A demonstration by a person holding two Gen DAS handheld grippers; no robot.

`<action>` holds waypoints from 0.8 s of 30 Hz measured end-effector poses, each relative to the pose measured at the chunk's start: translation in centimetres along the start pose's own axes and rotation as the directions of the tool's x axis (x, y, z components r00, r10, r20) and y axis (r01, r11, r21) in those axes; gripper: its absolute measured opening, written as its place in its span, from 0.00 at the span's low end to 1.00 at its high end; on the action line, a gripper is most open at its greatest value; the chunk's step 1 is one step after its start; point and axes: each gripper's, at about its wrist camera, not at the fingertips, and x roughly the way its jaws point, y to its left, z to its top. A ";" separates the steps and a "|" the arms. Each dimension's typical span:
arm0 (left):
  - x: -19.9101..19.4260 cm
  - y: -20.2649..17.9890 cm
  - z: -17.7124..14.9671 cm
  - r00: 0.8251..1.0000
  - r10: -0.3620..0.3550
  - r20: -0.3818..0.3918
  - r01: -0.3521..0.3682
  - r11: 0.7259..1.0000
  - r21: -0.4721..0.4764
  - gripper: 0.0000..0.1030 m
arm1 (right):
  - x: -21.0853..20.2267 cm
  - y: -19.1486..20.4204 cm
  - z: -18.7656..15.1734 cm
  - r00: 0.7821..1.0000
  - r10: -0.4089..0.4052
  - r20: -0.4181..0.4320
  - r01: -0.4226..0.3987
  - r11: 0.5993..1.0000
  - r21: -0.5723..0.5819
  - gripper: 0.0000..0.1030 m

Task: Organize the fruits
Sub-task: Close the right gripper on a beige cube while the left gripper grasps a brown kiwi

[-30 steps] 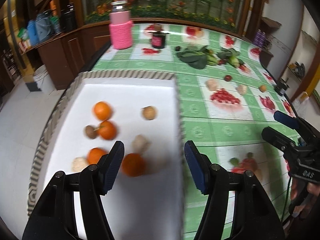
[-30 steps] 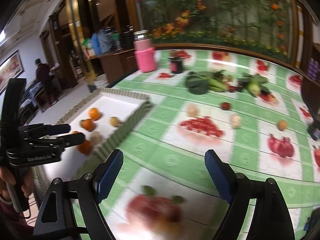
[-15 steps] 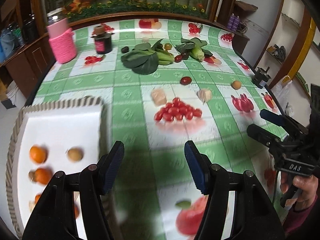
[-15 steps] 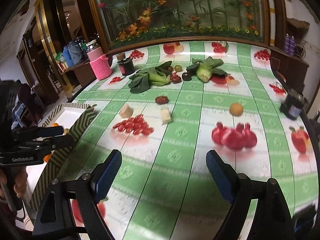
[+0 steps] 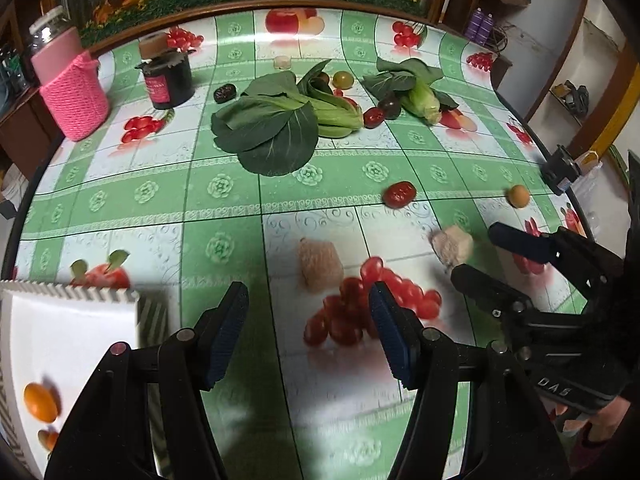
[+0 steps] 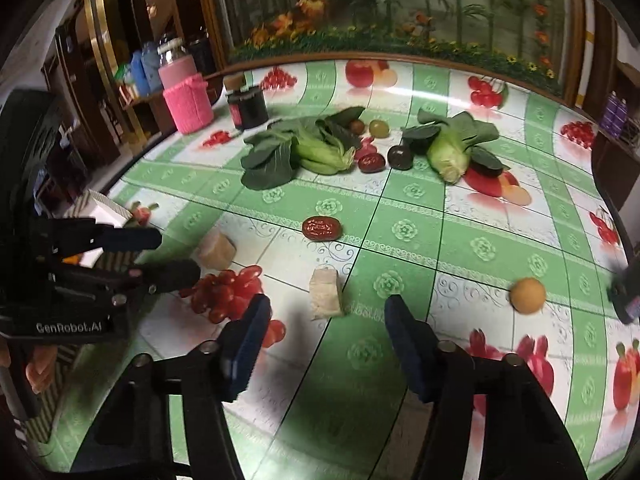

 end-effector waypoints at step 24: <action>-1.5 -1.3 -1.6 1.000 -0.020 0.022 0.019 0.999 0.050 0.27 | -2.7 -0.3 -2.2 0.999 0.035 0.031 -0.037 0.998 0.044 0.18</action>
